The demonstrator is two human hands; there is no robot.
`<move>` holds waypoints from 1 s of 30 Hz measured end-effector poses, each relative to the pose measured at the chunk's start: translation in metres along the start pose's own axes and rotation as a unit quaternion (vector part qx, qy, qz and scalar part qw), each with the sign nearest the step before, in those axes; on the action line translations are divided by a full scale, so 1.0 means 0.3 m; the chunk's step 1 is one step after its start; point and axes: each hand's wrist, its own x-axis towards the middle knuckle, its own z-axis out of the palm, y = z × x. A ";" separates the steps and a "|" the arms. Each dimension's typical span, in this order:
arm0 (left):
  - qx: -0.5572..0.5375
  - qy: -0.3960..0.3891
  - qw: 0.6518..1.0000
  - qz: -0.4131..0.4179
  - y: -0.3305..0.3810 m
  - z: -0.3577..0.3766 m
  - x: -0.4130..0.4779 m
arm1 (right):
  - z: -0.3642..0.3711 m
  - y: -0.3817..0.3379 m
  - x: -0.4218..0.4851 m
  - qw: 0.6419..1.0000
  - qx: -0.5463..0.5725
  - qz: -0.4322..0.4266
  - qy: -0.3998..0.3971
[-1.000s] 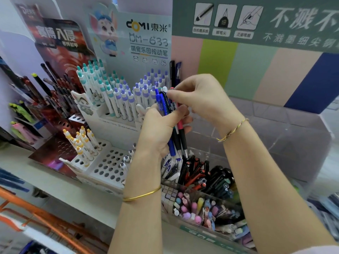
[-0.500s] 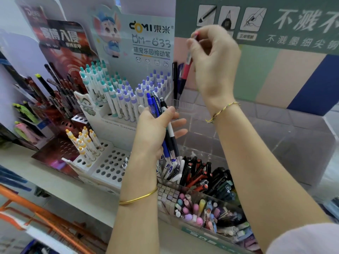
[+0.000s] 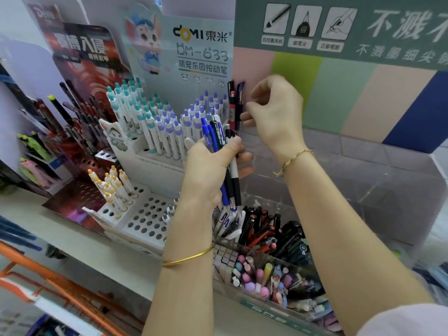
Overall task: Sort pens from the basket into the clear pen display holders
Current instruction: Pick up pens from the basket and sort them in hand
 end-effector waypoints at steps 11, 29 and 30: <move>0.003 -0.022 1.000 0.019 0.008 0.030 0.000 | -0.093 -0.061 -0.052 0.987 0.050 0.013 -0.151; 0.037 -0.014 0.999 -0.024 0.012 -0.008 -0.029 | 0.032 -0.029 0.041 0.988 -0.115 -0.096 0.023; 0.036 -0.015 0.999 -0.023 0.013 -0.008 -0.030 | 0.039 -0.020 0.037 0.989 -0.121 -0.084 0.003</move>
